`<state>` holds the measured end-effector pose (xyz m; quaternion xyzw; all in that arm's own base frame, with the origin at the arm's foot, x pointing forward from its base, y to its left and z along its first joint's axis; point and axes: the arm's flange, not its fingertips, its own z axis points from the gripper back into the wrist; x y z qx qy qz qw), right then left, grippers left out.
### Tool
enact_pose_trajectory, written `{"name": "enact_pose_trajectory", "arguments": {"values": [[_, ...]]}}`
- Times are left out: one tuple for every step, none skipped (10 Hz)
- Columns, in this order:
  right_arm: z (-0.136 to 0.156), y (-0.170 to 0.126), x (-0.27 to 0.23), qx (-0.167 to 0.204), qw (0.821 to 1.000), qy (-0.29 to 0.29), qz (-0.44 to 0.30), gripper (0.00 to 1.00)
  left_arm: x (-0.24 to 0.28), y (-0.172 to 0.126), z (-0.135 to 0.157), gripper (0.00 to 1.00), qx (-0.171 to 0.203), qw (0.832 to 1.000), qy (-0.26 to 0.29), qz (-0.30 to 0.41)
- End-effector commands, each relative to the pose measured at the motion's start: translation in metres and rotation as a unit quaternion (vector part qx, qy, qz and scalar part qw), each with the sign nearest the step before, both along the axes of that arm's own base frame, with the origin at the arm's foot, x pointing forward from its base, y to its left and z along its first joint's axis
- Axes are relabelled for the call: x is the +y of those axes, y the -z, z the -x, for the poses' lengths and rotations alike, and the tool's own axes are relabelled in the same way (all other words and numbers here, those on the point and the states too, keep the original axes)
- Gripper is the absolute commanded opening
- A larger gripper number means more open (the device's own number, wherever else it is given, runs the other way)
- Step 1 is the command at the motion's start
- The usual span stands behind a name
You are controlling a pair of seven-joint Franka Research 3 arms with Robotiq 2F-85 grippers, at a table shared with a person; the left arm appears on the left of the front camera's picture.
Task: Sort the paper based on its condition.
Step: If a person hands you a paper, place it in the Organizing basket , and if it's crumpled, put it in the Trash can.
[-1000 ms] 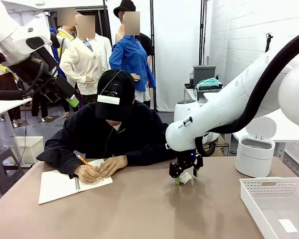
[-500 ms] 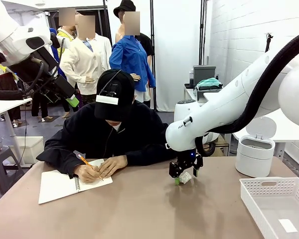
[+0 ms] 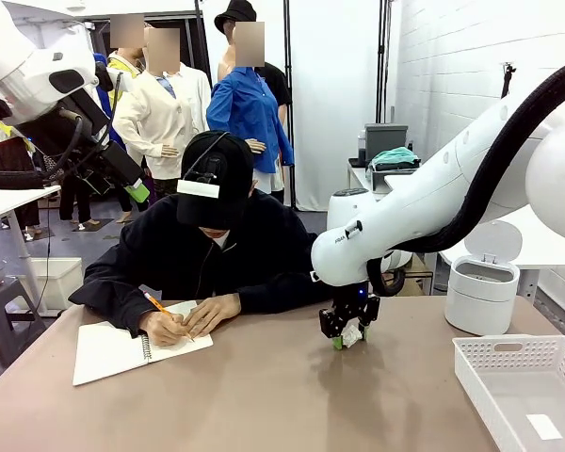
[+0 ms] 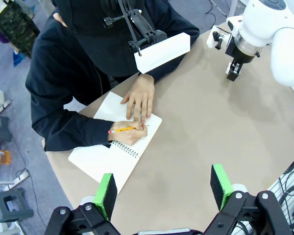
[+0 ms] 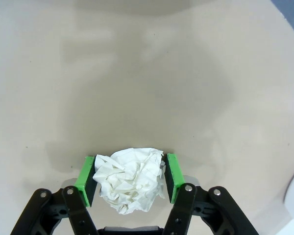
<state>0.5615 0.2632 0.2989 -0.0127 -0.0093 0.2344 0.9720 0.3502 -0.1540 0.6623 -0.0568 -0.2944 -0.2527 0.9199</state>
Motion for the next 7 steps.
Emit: {"name": "enact_pose_trajectory", "arguments": {"values": [[-0.0027,0.0052,-0.0005,0.007,1.000,0.000,-0.003,0.59,0.0015,-0.0006,0.0002,1.00,-0.002,1.000,-0.001,-0.004],[-0.0040,0.0056,0.0001,0.008,1.000,0.000,-0.007,0.47,0.0015,-0.0006,0.0002,1.00,-0.002,1.000,-0.001,-0.004],[-0.0040,0.0053,-0.0002,0.009,1.000,-0.001,-0.009,0.35,0.0015,-0.0006,0.0002,1.00,-0.002,1.000,-0.001,-0.004],[-0.0040,0.0050,-0.0004,0.009,1.000,-0.001,-0.010,0.23,0.0015,-0.0006,0.0002,1.00,-0.002,1.000,-0.001,-0.004],[-0.0034,0.0032,-0.0019,0.008,1.000,-0.001,-0.015,0.06,0.0015,-0.0006,0.0002,1.00,-0.002,1.000,-0.001,-0.004],[-0.0026,-0.0003,-0.0052,0.005,1.000,0.004,-0.014,0.00,0.0015,-0.0006,0.0002,1.00,-0.002,1.000,-0.001,-0.004],[-0.0029,-0.0044,-0.0079,0.012,1.000,0.026,-0.005,0.00,0.0015,-0.0006,0.0002,1.00,-0.002,1.000,-0.001,-0.004]]}}
